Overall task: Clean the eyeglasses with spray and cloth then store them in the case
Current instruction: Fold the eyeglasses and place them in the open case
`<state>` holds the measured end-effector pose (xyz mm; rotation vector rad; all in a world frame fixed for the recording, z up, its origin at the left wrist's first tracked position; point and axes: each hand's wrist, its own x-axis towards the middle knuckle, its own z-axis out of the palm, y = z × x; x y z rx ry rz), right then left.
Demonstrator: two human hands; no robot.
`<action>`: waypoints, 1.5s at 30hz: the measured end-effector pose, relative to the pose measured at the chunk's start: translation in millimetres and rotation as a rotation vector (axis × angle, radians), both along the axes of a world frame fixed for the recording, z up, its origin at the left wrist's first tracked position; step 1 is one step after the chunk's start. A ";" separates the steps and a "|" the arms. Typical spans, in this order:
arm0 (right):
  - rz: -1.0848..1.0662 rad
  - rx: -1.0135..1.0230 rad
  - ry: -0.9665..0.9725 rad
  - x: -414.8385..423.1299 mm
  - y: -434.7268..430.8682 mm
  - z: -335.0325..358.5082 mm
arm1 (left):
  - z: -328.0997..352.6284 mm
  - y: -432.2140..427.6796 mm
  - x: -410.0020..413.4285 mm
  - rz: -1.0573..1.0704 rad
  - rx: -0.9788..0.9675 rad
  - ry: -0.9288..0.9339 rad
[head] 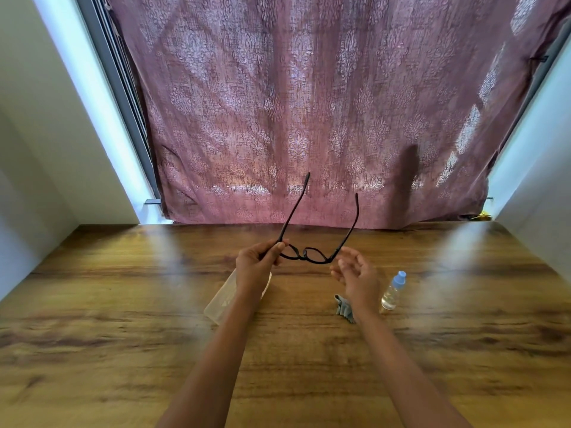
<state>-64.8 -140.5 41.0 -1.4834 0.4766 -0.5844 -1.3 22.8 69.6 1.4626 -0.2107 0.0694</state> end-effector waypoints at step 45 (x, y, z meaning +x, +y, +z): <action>-0.122 -0.515 -0.258 -0.7 -3.7 18.9 | -6.8 -1.0 8.0 0.063 -0.176 0.014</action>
